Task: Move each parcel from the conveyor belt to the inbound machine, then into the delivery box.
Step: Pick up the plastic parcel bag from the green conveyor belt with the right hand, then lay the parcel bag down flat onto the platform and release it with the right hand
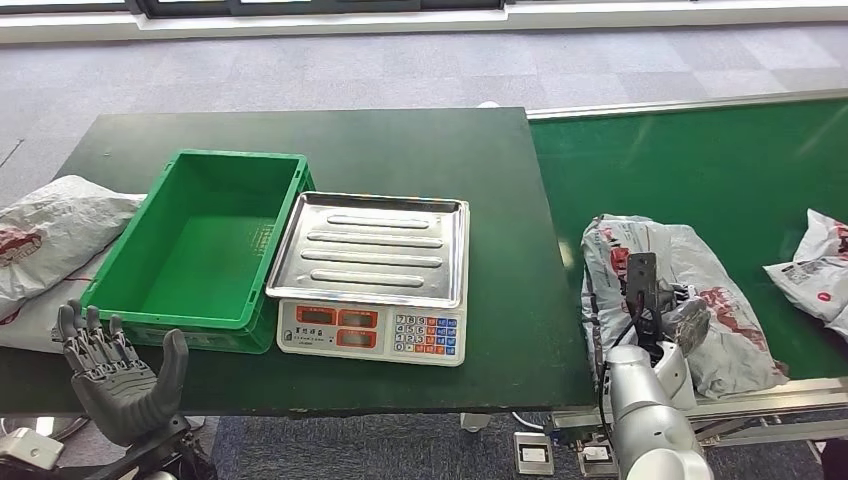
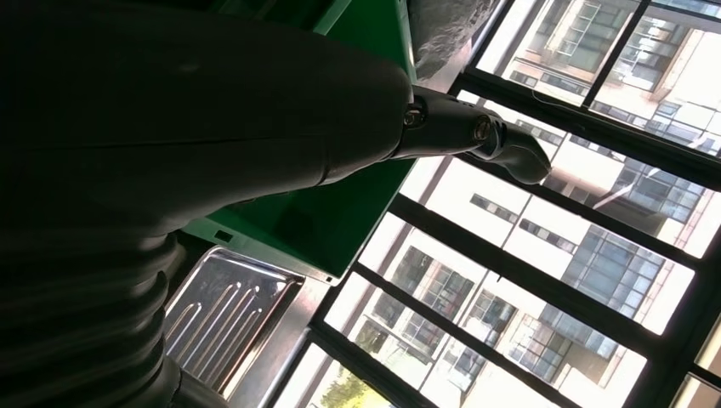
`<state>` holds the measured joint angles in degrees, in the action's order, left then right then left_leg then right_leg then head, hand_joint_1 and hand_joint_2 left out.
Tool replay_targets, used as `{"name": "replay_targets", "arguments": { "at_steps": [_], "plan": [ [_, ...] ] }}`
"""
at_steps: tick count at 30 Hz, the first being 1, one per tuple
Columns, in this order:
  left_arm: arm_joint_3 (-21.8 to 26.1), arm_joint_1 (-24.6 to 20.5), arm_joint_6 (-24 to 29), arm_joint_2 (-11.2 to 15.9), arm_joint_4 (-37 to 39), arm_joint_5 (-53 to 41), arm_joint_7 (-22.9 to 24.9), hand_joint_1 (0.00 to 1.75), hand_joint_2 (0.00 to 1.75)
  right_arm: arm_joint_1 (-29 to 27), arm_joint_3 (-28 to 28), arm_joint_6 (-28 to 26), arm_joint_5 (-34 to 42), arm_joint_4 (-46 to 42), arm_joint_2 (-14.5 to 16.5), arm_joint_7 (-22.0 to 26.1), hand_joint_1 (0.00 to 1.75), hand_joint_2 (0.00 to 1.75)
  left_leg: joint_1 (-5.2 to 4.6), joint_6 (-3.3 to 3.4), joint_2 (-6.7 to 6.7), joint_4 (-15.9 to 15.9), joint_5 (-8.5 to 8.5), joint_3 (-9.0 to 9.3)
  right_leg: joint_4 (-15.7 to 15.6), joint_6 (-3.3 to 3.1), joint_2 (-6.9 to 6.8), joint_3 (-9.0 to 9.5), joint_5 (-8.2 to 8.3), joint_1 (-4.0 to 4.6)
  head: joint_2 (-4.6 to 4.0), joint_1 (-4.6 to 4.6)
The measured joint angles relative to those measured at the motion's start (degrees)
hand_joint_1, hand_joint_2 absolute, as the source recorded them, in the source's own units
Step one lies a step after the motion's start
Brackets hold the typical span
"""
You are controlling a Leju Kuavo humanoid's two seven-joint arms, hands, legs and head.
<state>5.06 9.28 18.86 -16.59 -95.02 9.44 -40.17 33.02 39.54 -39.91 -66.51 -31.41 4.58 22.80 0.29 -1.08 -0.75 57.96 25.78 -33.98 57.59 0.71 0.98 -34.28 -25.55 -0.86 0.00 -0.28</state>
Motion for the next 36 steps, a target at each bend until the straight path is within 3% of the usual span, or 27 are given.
{"name": "replay_targets", "arguments": {
  "at_steps": [3, 6, 10, 15, 21, 25, 33, 36],
  "plan": [
    [0.01, 0.00, 0.25, 0.00, -0.01, 0.21, 0.00, 0.00, 1.75, -0.42, 4.79, -0.15, 2.20, -7.62, 2.48, 8.07, 1.75, 1.75, -0.01, 0.01, -0.04, 0.00, -0.01, -0.03, 0.00, 0.00, -0.01, -0.05, 0.00, -0.01, 0.00, -0.01],
    [0.01, -0.02, 0.74, 0.00, -0.01, 0.22, -0.01, 0.00, 1.75, -0.82, 9.39, -0.26, 9.82, -19.40, 6.33, 15.82, 1.75, 1.75, -0.02, 0.01, -0.15, 0.00, -0.04, -0.08, 0.01, -0.02, -0.09, -0.05, -0.02, 0.01, 0.00, -0.01],
    [-0.01, -0.04, 1.27, 0.00, 0.02, 0.22, -0.01, 0.00, 1.75, -0.67, 9.73, -0.37, 12.97, -32.63, 10.49, 17.16, 1.75, 1.75, -0.01, -0.04, -0.11, -0.01, -0.07, -0.09, 0.02, -0.04, -0.03, -0.10, -0.03, 0.01, 0.00, 0.00],
    [-0.16, -0.09, 1.47, -0.02, 0.14, 0.10, 0.00, 0.00, 1.75, 1.80, 8.72, -0.32, 11.23, -38.73, 12.99, 17.30, 1.75, 1.75, -0.01, -0.03, -0.05, -0.01, -0.08, -0.06, 0.02, -0.04, 0.01, -0.10, -0.01, 0.00, 0.00, -0.01],
    [-0.73, -0.29, 1.31, -0.02, 0.71, -0.71, 0.00, 0.00, 1.75, 6.60, 7.13, -0.20, 5.77, -36.69, 14.74, 16.42, 1.75, 1.75, 0.00, -0.03, -0.02, -0.01, -0.18, -0.08, 0.03, -0.09, 0.02, -0.10, 0.08, 0.01, 0.00, 0.00],
    [-1.40, -0.52, 0.84, -0.01, 1.46, -1.39, -0.01, 0.00, 1.75, 11.07, 3.58, -0.06, -1.55, -28.53, 15.44, 9.95, 1.75, 1.75, 0.00, -0.05, 0.27, -0.02, -0.21, 0.00, 0.05, -0.11, 0.27, -0.17, 0.15, 0.02, 0.00, 0.00],
    [-1.80, -0.66, 0.64, 0.00, 2.31, -1.66, 0.00, 0.00, 1.75, 14.12, -0.50, 0.00, -2.85, -20.47, 16.31, 7.87, 1.75, 1.75, 0.02, -0.07, 0.02, -0.02, -0.30, -0.08, 0.05, -0.12, 0.13, -0.15, 0.16, 0.07, 0.00, 0.00],
    [-1.86, -0.71, 0.56, 0.00, 2.51, -1.76, -0.01, 0.00, 1.75, 14.41, -1.62, -0.04, -4.63, -18.93, 16.44, 4.96, 1.75, 1.75, 0.02, -0.06, 0.07, -0.02, -0.29, -0.11, 0.05, -0.11, 0.16, -0.18, 0.16, 0.05, 0.00, 0.00]
  ]
}}
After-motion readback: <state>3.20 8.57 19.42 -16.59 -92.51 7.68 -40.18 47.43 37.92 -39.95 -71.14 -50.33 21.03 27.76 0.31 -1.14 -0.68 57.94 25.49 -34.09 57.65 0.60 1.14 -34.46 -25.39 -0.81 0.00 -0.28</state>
